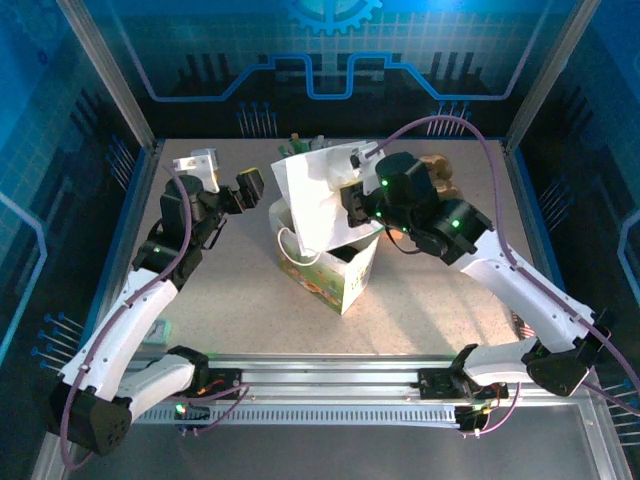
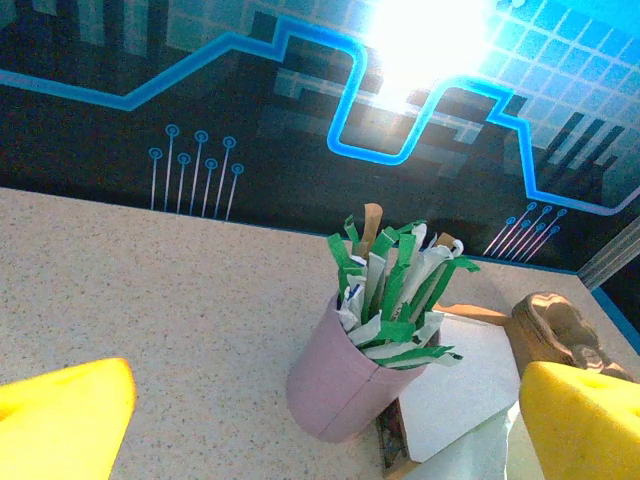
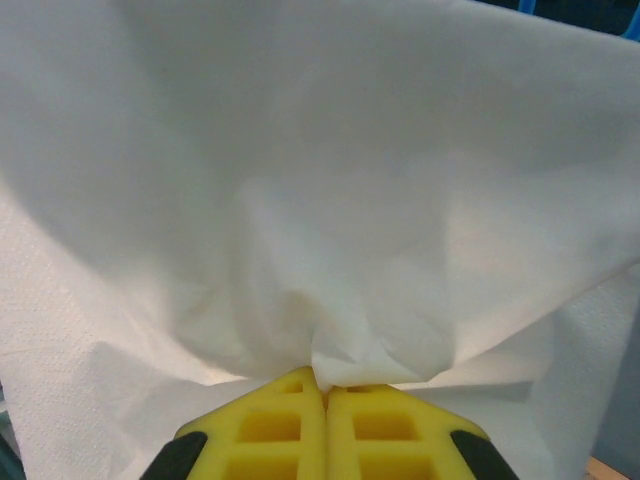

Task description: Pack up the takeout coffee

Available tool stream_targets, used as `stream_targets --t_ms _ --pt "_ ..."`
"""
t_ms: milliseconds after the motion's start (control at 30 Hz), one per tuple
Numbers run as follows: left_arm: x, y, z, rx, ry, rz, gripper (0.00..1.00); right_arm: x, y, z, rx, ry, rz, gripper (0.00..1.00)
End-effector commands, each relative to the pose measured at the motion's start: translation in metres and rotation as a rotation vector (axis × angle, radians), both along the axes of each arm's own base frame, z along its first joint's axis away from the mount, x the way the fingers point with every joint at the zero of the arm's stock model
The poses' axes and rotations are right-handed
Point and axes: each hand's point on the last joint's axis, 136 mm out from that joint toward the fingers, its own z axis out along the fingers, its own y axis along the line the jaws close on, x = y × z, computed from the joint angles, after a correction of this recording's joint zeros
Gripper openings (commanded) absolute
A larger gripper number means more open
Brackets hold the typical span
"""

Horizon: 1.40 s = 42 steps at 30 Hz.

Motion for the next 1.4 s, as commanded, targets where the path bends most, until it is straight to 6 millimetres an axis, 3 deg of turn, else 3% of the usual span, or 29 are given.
stream_targets --t_ms 0,633,1367 --pt "-0.003 0.000 0.007 0.010 -0.038 0.000 0.99 0.004 0.007 -0.007 -0.022 -0.018 -0.004 0.00" --pt "-0.002 -0.001 0.005 0.012 -0.034 -0.006 0.99 0.011 0.019 -0.057 -0.120 0.046 -0.003 0.00" --pt "-0.002 -0.003 0.004 0.007 -0.031 -0.011 0.99 0.013 0.015 -0.112 -0.234 0.117 -0.015 0.00"
